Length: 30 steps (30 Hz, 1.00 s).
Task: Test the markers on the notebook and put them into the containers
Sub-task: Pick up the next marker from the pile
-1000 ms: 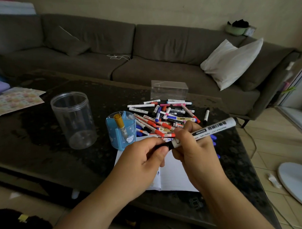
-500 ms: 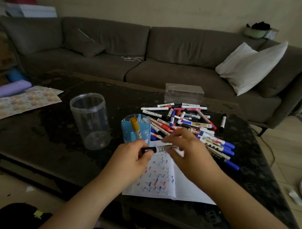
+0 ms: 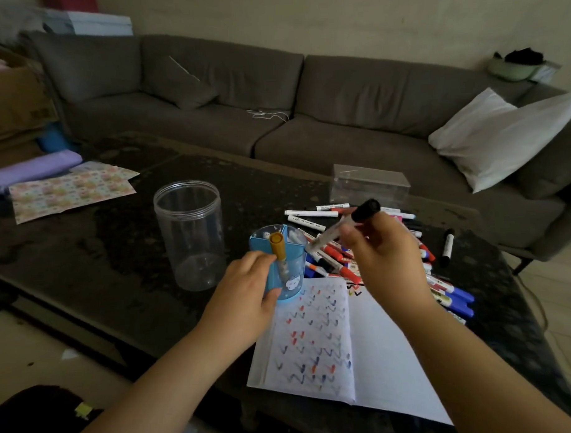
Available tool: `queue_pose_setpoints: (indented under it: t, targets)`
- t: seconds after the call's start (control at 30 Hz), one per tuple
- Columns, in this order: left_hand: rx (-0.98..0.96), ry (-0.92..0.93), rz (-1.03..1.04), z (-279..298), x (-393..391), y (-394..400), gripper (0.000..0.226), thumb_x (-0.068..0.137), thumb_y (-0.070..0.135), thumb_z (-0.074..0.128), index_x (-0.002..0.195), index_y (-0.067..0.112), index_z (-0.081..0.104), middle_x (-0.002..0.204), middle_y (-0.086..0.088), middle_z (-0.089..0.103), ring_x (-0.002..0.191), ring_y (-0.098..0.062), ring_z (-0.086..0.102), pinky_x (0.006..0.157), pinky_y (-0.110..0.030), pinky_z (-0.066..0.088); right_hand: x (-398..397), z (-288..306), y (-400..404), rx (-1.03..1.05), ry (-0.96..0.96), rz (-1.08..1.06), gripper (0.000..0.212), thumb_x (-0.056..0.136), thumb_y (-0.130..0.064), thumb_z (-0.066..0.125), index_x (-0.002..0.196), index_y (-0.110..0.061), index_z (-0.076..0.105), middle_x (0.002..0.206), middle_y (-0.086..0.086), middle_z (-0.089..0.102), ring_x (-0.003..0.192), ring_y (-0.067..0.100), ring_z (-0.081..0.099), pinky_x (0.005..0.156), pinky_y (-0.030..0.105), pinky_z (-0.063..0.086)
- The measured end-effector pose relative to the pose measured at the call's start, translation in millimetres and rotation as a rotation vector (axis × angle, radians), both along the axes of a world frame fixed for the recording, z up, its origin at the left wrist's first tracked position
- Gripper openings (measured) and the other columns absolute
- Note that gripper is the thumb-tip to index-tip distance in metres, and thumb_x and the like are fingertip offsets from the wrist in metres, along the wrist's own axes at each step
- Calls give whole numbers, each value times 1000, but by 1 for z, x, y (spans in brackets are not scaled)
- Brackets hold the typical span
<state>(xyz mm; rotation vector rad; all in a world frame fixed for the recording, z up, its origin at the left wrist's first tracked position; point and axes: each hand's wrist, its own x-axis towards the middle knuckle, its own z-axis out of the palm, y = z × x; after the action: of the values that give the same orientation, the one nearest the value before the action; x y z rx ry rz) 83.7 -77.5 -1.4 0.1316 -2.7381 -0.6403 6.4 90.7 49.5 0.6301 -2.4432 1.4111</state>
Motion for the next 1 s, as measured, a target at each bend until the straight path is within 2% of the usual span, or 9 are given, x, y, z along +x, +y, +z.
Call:
queue_pose_setpoints:
  t: [0.1, 0.27, 0.33, 0.43, 0.6, 0.73, 0.87, 1.0]
  targets:
    - [5, -14, -5, -5, -5, 0, 53, 93, 29, 52, 142, 24, 31, 142, 9, 32, 129, -8, 31, 106, -21, 28, -8, 2, -15, 3, -84, 69, 16, 93, -24, 57, 106, -32, 51, 86, -25, 55, 79, -9, 56, 64, 6, 40]
    - [13, 7, -15, -10, -6, 0, 54, 93, 29, 51, 142, 26, 29, 143, 12, 31, 130, -6, 31, 106, -19, 27, -19, -14, -35, 192, -89, 146, 39, 93, -20, 58, 128, -22, 43, 101, -13, 54, 88, 3, 54, 75, 16, 44]
    - [35, 28, -5, -11, -4, 1, 53, 93, 27, 52, 141, 26, 31, 142, 12, 32, 130, -5, 31, 104, -17, 28, -23, -20, -40, 266, -104, 176, 39, 94, -18, 57, 128, -24, 40, 104, -8, 58, 86, 6, 55, 73, 18, 44]
    - [60, 60, 2, -18, -2, 4, 50, 93, 27, 51, 139, 26, 33, 137, 11, 34, 126, -2, 33, 100, -15, 31, -28, -33, -44, 355, -133, 200, 34, 96, -20, 52, 127, -27, 41, 117, 2, 63, 92, 11, 58, 73, 20, 45]
    - [98, -12, -16, -30, -3, 13, 47, 93, 31, 50, 137, 31, 34, 139, 13, 38, 127, -2, 37, 101, -18, 37, -28, -43, -37, 351, -52, 202, 44, 96, -23, 53, 138, -28, 41, 127, -4, 55, 89, 2, 50, 78, 16, 41]
    - [97, -43, -7, -36, -8, 22, 48, 94, 33, 49, 139, 31, 32, 142, 13, 37, 129, -3, 37, 99, -16, 34, -34, -57, -7, 325, -92, 78, 46, 95, -24, 55, 138, -29, 42, 130, -7, 46, 98, 3, 49, 79, 12, 37]
    - [122, -74, -44, -41, -17, 33, 44, 95, 32, 47, 137, 32, 35, 139, 13, 40, 125, -3, 40, 98, -17, 37, -47, -87, 33, 439, -228, -117, 41, 96, -32, 53, 135, -23, 47, 137, 1, 46, 111, 16, 54, 88, 24, 44]
    - [147, -91, -70, -48, -28, 45, 44, 95, 30, 48, 137, 30, 36, 136, 12, 43, 121, -1, 43, 95, -13, 35, -58, -107, 48, 548, -291, -146, 41, 95, -29, 54, 135, -18, 49, 140, 3, 42, 121, 22, 49, 99, 30, 40]
